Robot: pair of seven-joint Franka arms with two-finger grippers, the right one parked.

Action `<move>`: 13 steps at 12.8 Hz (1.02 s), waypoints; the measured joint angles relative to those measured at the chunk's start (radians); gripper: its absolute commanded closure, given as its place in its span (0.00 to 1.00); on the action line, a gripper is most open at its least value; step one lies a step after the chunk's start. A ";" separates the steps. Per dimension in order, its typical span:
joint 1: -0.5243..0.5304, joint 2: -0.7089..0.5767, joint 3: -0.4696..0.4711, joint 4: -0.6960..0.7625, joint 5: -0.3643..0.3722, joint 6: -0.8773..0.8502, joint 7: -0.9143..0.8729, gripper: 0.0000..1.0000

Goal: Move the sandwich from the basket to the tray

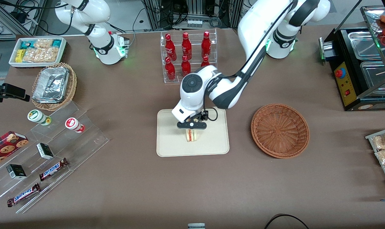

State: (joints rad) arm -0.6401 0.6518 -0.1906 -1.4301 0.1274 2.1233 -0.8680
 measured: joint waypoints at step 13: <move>0.438 -0.461 0.011 -0.003 -0.105 -0.534 0.298 0.00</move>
State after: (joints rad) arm -0.2016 0.1910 -0.1799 -1.4329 0.0223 1.5891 -0.5701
